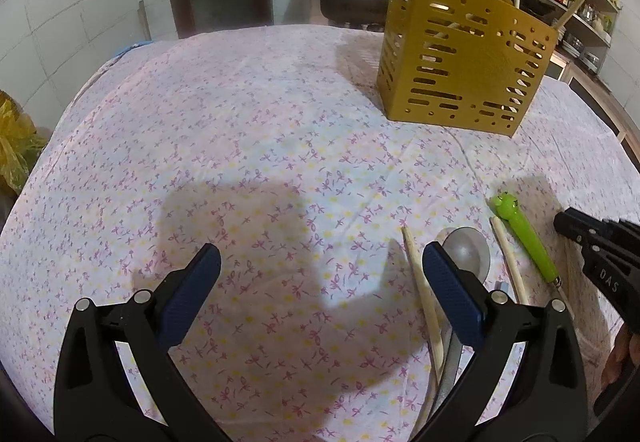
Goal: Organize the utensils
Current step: 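Close the right tool on a wooden chopstick while the left tool grasps another chopstick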
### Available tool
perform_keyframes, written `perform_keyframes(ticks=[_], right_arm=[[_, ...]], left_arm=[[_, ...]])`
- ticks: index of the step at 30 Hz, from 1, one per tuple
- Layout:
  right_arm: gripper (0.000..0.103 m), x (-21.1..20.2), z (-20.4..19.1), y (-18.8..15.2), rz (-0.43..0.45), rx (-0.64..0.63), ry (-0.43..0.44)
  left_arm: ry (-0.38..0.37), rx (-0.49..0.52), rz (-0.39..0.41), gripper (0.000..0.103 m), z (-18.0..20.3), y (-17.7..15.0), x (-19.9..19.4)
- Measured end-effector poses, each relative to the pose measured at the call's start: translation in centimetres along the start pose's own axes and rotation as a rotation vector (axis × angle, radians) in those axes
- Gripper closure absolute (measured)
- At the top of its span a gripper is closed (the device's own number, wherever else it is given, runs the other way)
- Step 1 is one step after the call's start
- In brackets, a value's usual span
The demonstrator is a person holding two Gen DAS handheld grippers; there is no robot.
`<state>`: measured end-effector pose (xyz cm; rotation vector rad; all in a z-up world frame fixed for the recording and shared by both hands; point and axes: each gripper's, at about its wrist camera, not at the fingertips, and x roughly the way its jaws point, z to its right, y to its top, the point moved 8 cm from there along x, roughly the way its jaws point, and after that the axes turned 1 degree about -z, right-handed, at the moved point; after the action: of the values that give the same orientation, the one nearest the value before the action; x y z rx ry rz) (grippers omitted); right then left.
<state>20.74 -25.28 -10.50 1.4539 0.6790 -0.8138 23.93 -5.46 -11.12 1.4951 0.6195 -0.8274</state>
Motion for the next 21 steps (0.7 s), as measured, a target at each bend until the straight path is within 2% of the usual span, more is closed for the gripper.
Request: perform_keyframes(ticks=[11, 21], right_arm=[[0.089, 0.4, 0.9, -0.4, 0.032, 0.085, 0.065], [0.090, 0.3, 1.1, -0.7, 0.048, 0.117, 0.097]], left_arm=[[0.024, 0.006, 0.003, 0.006, -0.4, 0.2, -0.1], [0.007, -0.048, -0.024, 0.010, -1.3, 0.2, 0.2]])
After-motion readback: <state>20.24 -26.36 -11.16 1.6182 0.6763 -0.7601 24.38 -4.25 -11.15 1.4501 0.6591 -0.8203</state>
